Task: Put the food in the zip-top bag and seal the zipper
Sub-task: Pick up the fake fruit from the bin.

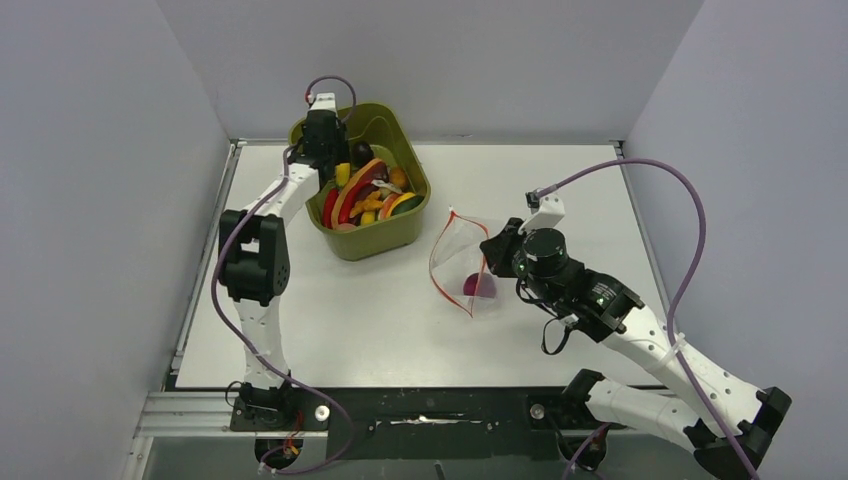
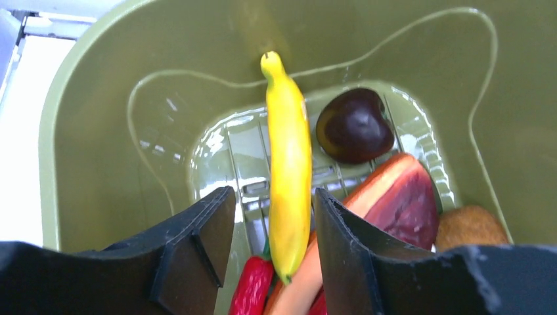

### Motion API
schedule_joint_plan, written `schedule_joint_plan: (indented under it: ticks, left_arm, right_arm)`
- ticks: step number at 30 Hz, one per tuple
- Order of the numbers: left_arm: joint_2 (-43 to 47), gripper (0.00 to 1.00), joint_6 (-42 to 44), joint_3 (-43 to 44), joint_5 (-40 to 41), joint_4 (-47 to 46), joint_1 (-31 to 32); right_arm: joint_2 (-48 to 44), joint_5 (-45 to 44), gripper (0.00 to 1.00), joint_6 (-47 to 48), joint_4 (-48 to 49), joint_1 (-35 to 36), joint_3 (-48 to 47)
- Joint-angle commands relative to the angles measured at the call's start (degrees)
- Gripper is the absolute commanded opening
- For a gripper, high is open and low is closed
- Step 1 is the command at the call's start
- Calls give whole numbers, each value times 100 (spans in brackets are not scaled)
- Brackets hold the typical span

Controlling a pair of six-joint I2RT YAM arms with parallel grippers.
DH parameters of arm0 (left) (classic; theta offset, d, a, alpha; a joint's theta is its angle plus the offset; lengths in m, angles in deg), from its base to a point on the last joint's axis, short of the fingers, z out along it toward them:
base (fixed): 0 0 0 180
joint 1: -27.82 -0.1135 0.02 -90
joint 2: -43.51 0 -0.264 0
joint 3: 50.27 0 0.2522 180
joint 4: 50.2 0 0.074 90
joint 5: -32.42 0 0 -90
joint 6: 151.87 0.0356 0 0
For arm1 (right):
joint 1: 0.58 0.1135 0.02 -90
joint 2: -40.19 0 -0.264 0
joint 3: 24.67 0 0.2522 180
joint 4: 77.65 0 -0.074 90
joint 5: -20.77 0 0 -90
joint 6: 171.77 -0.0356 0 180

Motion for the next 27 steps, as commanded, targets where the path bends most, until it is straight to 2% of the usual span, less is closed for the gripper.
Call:
schedule_joint_plan:
  ticks: [1,8,21,27]
  left_arm:
    - [-367,46,84,822,29,-338,-94]
    - [-1108,43,16,1753,-129,-113,-229]
    - [-1938,42,-204,2130,-344,-135,-291]
    - [-2279,46,-257,2467,-410,24,-333]
  right_arm:
    - [148,-108,0,49,169,-18,-376]
    - [195,-76,0,16,71,-12,-421]
    - [76,-155,0,-24,-129,-17,-448]
    - [-42,-237,0,-90,-195,-14,-395]
